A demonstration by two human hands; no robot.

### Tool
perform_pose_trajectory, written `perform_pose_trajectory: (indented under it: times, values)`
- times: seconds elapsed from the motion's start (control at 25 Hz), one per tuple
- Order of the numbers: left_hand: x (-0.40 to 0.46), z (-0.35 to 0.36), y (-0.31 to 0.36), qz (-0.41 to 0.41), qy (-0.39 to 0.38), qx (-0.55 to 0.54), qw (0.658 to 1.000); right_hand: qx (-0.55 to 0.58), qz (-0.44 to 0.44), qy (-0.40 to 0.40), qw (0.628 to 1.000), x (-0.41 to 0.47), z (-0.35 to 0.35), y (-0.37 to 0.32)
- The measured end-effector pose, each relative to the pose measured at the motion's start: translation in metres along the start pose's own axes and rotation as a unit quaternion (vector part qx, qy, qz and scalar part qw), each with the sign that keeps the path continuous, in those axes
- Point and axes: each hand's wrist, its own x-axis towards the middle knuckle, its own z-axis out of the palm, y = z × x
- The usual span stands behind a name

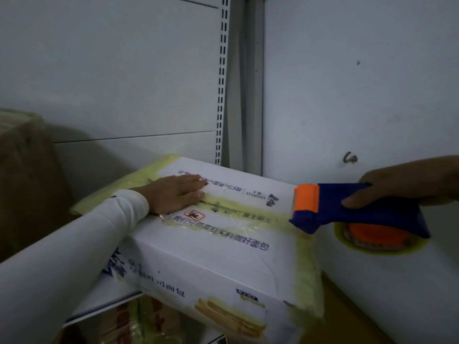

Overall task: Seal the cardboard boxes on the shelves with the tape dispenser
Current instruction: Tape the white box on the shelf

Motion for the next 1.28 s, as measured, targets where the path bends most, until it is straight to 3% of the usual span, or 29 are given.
perform_pose_trajectory:
  times: [0.16,0.36,0.56,0.72,0.84,1.28]
  values:
    - [-0.006,-0.003,0.004,-0.004,0.004,0.004,1.000,0.099,-0.059,-0.040,0.993,-0.007,0.030,0.040]
    - [-0.012,-0.012,0.028,-0.040,0.042,-0.013,0.998,0.184,-0.098,-0.014,0.978,-0.003,0.064,0.037]
    - [-0.001,-0.006,0.103,0.057,0.044,-0.087,0.994,0.191,-0.115,0.013,0.975,0.003,0.084,0.034]
    - [0.010,0.014,0.146,0.065,0.004,-0.125,0.990,0.228,-0.125,0.027,0.965,0.003,0.086,0.033]
    - [0.006,0.016,0.145,0.062,-0.004,-0.153,0.986,0.244,-0.126,0.031,0.961,0.002,0.088,0.031]
    - [0.000,0.020,0.135,0.070,0.009,-0.092,0.993,0.212,-0.100,0.029,0.972,-0.045,0.079,0.095]
